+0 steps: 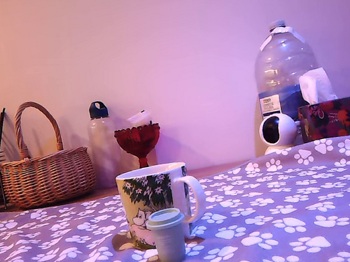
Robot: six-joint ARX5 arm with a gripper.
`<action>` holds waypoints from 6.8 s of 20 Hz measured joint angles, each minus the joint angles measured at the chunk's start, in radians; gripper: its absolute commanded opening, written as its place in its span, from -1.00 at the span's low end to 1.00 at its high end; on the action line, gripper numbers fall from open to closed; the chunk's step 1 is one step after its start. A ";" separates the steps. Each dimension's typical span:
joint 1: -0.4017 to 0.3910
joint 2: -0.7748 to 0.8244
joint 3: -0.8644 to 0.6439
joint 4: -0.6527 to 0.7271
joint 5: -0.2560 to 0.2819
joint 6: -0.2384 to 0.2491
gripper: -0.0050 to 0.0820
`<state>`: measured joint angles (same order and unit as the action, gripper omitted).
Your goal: Pick the coffee capsule and then drop it inside the coffee cup in front of you
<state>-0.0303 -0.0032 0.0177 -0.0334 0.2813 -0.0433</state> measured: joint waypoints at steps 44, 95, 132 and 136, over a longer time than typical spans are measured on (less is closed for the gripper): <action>-0.674 0.000 0.002 -0.127 -0.107 -0.084 0.51; -0.787 1.223 0.455 0.106 -0.189 0.071 0.51; -0.820 1.670 0.848 -0.176 -0.224 -0.425 0.48; -0.821 1.712 0.869 -0.207 -0.222 -0.425 0.33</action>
<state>-0.8516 1.7088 0.8871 -0.2405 0.0593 -0.4686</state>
